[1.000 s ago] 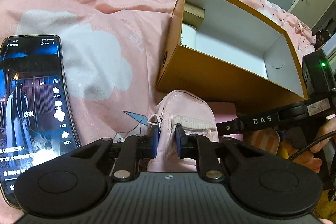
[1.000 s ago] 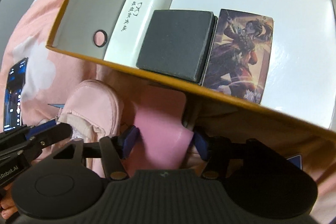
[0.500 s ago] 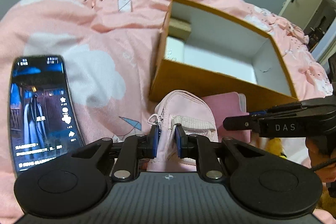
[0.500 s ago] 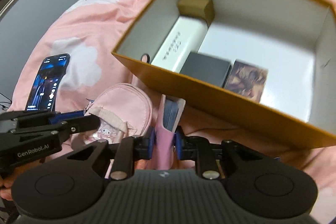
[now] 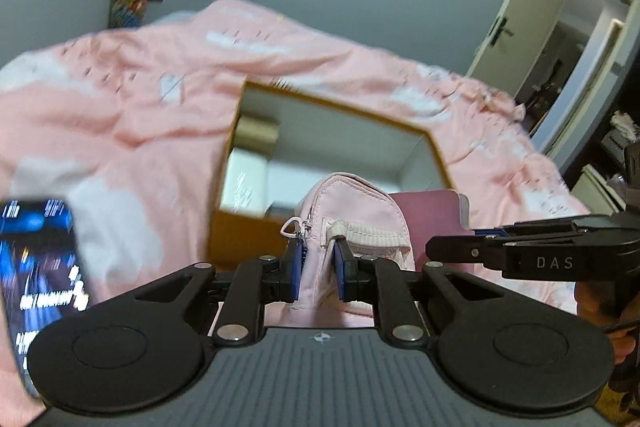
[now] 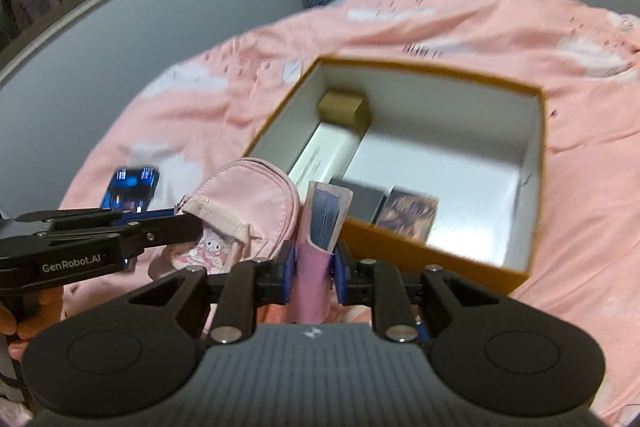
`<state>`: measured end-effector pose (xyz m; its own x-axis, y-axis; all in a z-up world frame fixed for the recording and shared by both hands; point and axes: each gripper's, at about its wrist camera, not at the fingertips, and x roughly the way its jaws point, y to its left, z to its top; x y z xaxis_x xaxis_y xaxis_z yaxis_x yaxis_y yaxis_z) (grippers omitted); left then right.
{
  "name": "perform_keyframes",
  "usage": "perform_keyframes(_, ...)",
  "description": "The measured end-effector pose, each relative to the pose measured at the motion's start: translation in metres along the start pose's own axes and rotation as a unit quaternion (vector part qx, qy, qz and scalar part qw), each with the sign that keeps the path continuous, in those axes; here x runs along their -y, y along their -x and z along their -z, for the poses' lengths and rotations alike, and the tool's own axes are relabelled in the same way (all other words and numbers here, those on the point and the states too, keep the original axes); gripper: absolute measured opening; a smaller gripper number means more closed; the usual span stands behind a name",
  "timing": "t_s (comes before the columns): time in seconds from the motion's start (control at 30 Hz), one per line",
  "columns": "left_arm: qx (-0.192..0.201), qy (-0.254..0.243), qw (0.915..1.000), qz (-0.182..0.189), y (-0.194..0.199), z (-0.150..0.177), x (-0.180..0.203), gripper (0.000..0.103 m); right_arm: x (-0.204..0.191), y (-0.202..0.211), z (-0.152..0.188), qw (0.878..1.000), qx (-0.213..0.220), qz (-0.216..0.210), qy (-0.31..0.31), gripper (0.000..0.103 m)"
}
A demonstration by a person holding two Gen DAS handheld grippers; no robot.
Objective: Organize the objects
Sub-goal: 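Lower the pink card holder into the box and open the right tool while the left tool carries the pouch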
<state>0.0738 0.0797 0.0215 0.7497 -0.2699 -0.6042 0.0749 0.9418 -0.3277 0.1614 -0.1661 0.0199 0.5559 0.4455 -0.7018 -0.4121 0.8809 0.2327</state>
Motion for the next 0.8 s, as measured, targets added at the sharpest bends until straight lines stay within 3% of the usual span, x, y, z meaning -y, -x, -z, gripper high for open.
perform_keyframes(0.2,0.029,-0.008,0.9994,0.013,-0.016,-0.027,0.014,0.018,0.019,0.017,-0.022,0.998,0.058,0.025,-0.025,0.021)
perform_keyframes(0.33,0.033,-0.004,0.9993,0.016,-0.036,-0.039,0.017,0.018,0.037,0.013,-0.036,0.996,0.072,0.035,-0.047,0.021)
perform_keyframes(0.57,0.028,0.010,0.9994,0.017,-0.068,-0.050,0.010,0.018,0.065,-0.015,-0.051,0.994,0.061,0.053,-0.069,0.021)
perform_keyframes(0.8,0.020,0.008,0.9998,-0.004,-0.099,-0.066,-0.006,0.018,0.088,-0.055,-0.066,0.995,0.034,0.036,-0.084,0.021)
